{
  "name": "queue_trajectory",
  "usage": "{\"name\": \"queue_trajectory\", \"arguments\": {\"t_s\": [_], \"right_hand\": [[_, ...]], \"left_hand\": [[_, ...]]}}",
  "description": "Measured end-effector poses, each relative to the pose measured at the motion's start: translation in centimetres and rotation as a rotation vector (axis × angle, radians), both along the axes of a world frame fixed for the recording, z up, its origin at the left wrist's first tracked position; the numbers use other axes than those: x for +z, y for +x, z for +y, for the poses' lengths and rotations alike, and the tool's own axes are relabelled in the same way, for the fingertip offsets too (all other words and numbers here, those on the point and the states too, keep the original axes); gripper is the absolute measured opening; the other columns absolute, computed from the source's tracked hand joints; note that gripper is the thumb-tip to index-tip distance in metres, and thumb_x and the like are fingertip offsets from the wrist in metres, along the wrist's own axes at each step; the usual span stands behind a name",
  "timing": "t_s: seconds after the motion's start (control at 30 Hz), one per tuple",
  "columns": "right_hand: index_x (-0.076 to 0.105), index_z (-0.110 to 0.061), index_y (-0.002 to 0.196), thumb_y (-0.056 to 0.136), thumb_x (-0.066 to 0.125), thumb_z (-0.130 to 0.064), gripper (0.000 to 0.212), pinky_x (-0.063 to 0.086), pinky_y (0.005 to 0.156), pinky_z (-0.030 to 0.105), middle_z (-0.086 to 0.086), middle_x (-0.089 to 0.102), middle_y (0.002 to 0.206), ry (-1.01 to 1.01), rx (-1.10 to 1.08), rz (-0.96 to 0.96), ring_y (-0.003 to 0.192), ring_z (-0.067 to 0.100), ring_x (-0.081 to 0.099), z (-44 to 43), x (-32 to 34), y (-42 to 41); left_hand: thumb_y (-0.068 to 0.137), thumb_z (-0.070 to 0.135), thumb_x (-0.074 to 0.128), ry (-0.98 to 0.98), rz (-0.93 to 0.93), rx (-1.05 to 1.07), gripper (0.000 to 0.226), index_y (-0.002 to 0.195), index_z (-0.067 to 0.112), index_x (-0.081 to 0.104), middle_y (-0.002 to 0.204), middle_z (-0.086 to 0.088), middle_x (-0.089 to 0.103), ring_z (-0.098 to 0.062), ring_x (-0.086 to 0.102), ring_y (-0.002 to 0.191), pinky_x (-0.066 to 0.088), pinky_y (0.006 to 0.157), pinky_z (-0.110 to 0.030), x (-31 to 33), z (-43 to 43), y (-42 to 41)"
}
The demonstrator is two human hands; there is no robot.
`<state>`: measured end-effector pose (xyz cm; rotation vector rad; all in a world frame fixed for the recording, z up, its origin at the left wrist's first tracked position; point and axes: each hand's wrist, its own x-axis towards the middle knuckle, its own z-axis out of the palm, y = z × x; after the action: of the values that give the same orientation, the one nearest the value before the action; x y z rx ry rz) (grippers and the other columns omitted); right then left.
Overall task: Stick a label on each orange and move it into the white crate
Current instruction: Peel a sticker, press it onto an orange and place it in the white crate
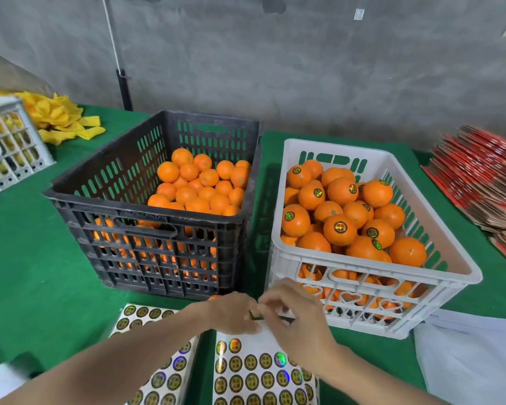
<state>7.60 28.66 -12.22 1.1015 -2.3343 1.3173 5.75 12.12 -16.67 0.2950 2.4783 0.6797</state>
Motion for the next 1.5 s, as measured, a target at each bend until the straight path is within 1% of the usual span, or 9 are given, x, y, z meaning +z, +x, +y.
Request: {"name": "queue_trajectory", "arguments": {"t_s": [0.07, 0.2, 0.37, 0.57, 0.67, 0.9, 1.1, 1.27, 1.5], "right_hand": [[0.064, -0.009, 0.086, 0.084, 0.059, -0.009, 0.005, 0.037, 0.068, 0.005, -0.005, 0.058, 0.080, -0.096, -0.012, 0.139, 0.074, -0.008, 0.045, -0.6, 3.3, -1.1], [0.063, -0.004, 0.097, 0.089, 0.056, -0.002, 0.011, 0.041, 0.067, 0.008, -0.001, 0.061, 0.083, -0.169, -0.047, 0.229, 0.074, 0.001, 0.051, -3.1, 8.3, -4.6], [0.054, -0.005, 0.102, 0.091, 0.051, 0.002, 0.013, 0.046, 0.065, 0.035, 0.008, 0.061, 0.077, -0.045, 0.013, 0.055, 0.071, 0.014, 0.055, -8.2, 11.3, -9.4], [0.043, -0.013, 0.111, 0.091, 0.046, 0.001, 0.024, 0.050, 0.068, 0.050, 0.016, 0.063, 0.082, 0.218, 0.037, -0.198, 0.076, 0.032, 0.060, -13.4, 11.9, -13.7], [0.040, -0.013, 0.124, 0.091, 0.051, -0.005, 0.035, 0.051, 0.071, 0.042, 0.010, 0.062, 0.083, 0.322, 0.003, -0.309, 0.072, 0.019, 0.058, -15.0, 11.0, -14.5], [0.032, -0.024, 0.129, 0.092, 0.050, -0.014, 0.043, 0.047, 0.075, 0.042, 0.007, 0.064, 0.093, 0.437, -0.027, -0.229, 0.084, 0.027, 0.056, -15.7, 9.9, -14.6], [0.026, -0.037, 0.129, 0.093, 0.051, -0.020, 0.047, 0.052, 0.078, 0.047, -0.003, 0.062, 0.093, 0.411, -0.027, -0.309, 0.085, 0.019, 0.060, -15.3, 9.9, -14.7], [0.023, -0.039, 0.129, 0.092, 0.055, -0.020, 0.052, 0.052, 0.081, 0.044, -0.008, 0.060, 0.090, 0.415, -0.024, -0.277, 0.087, 0.014, 0.059, -15.4, 9.7, -14.9], [0.025, -0.037, 0.133, 0.092, 0.053, -0.015, 0.054, 0.052, 0.076, 0.044, -0.004, 0.062, 0.092, 0.390, -0.034, -0.264, 0.083, 0.015, 0.059, -15.3, 9.6, -15.0]], "left_hand": [[0.090, 0.035, 0.061, 0.070, 0.185, -0.013, 0.028, 0.108, 0.013, 0.065, 0.100, 0.004, 0.068, -0.010, 0.064, 0.085, 0.052, 0.077, -0.023, 2.6, -0.9, 0.7], [0.085, 0.025, 0.064, 0.380, 0.698, 0.090, 0.020, 0.078, 0.008, 0.070, 0.068, 0.010, 0.063, 0.003, 0.054, 0.057, 0.041, 0.055, -0.011, 10.5, -4.2, 1.6], [0.090, 0.016, 0.058, 0.400, 0.910, 0.332, 0.023, 0.067, 0.018, 0.061, 0.060, 0.003, 0.057, -0.004, 0.048, 0.052, 0.038, 0.050, -0.018, 16.4, -9.4, -0.4], [0.088, -0.003, 0.050, -0.136, 0.781, 0.527, 0.019, 0.094, 0.012, 0.061, 0.094, -0.004, 0.066, -0.022, 0.059, 0.087, 0.040, 0.072, -0.025, 17.6, -18.4, -10.1], [0.088, 0.000, 0.051, -0.305, 0.673, 0.548, 0.023, 0.109, 0.003, 0.061, 0.112, -0.016, 0.065, -0.033, 0.058, 0.107, 0.043, 0.085, -0.035, 16.3, -22.3, -15.1], [0.093, 0.007, 0.046, -0.785, 0.389, 0.261, 0.031, 0.124, 0.005, 0.050, 0.129, -0.016, 0.051, -0.030, 0.051, 0.120, 0.045, 0.096, -0.034, 10.3, -26.9, -24.0], [0.099, 0.017, 0.045, -0.860, 0.230, 0.119, 0.044, 0.142, 0.012, 0.035, 0.146, -0.014, 0.039, -0.031, 0.043, 0.130, 0.041, 0.097, -0.031, 6.0, -28.0, -27.4], [0.101, 0.012, 0.038, -0.931, 0.331, 0.187, 0.058, 0.152, 0.019, 0.012, 0.153, -0.014, 0.026, -0.039, 0.032, 0.137, 0.042, 0.105, -0.040, 4.0, -28.9, -27.7], [0.095, 0.011, 0.051, -0.874, 0.369, 0.214, 0.057, 0.145, 0.024, 0.028, 0.147, -0.012, 0.024, -0.038, 0.032, 0.133, 0.044, 0.095, -0.035, 6.0, -27.1, -26.9]]}}
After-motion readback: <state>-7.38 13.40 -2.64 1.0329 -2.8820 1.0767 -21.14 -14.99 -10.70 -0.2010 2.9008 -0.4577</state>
